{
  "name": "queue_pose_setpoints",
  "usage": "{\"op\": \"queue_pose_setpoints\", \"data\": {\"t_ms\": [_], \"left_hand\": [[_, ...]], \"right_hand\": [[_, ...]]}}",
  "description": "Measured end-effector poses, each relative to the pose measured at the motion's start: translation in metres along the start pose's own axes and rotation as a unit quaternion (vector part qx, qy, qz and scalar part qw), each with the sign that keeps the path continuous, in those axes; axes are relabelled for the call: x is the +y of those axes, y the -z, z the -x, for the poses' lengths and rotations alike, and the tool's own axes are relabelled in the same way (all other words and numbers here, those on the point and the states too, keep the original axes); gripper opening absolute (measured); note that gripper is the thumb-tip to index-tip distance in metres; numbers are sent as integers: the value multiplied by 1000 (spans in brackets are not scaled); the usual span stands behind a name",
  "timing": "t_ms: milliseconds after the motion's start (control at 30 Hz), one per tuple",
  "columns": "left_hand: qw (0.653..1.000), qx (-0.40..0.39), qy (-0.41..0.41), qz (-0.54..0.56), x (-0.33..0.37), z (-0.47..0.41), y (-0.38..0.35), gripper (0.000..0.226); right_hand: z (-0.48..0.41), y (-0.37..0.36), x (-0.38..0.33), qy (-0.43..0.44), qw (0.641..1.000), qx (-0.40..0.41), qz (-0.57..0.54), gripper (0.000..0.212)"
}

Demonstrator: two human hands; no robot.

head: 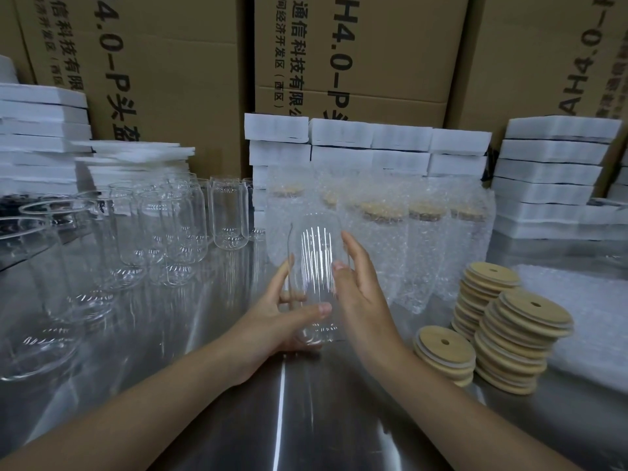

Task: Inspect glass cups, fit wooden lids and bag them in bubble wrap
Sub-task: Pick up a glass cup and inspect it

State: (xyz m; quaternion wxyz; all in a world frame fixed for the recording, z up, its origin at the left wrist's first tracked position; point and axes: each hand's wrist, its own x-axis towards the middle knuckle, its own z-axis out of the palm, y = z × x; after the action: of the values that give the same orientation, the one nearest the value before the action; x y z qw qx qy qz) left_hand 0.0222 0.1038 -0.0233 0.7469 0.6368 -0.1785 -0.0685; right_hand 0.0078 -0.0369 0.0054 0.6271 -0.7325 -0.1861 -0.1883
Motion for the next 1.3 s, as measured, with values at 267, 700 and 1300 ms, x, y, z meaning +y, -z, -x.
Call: {"op": "queue_pose_setpoints", "data": {"t_ms": [267,700,1300], "left_hand": [[1000,-21,8,-16,4,1,2,108],[996,-74,49,-16,6,3,-8,73],[1000,-28,7,11,9,5,-2,93]], "right_hand": [[-4,2,-5,-46,993,33,-104,40],[-3,0,-3,-37,991,46,-119,61],[-2,3,-10,3,978,54,-199,70]]}}
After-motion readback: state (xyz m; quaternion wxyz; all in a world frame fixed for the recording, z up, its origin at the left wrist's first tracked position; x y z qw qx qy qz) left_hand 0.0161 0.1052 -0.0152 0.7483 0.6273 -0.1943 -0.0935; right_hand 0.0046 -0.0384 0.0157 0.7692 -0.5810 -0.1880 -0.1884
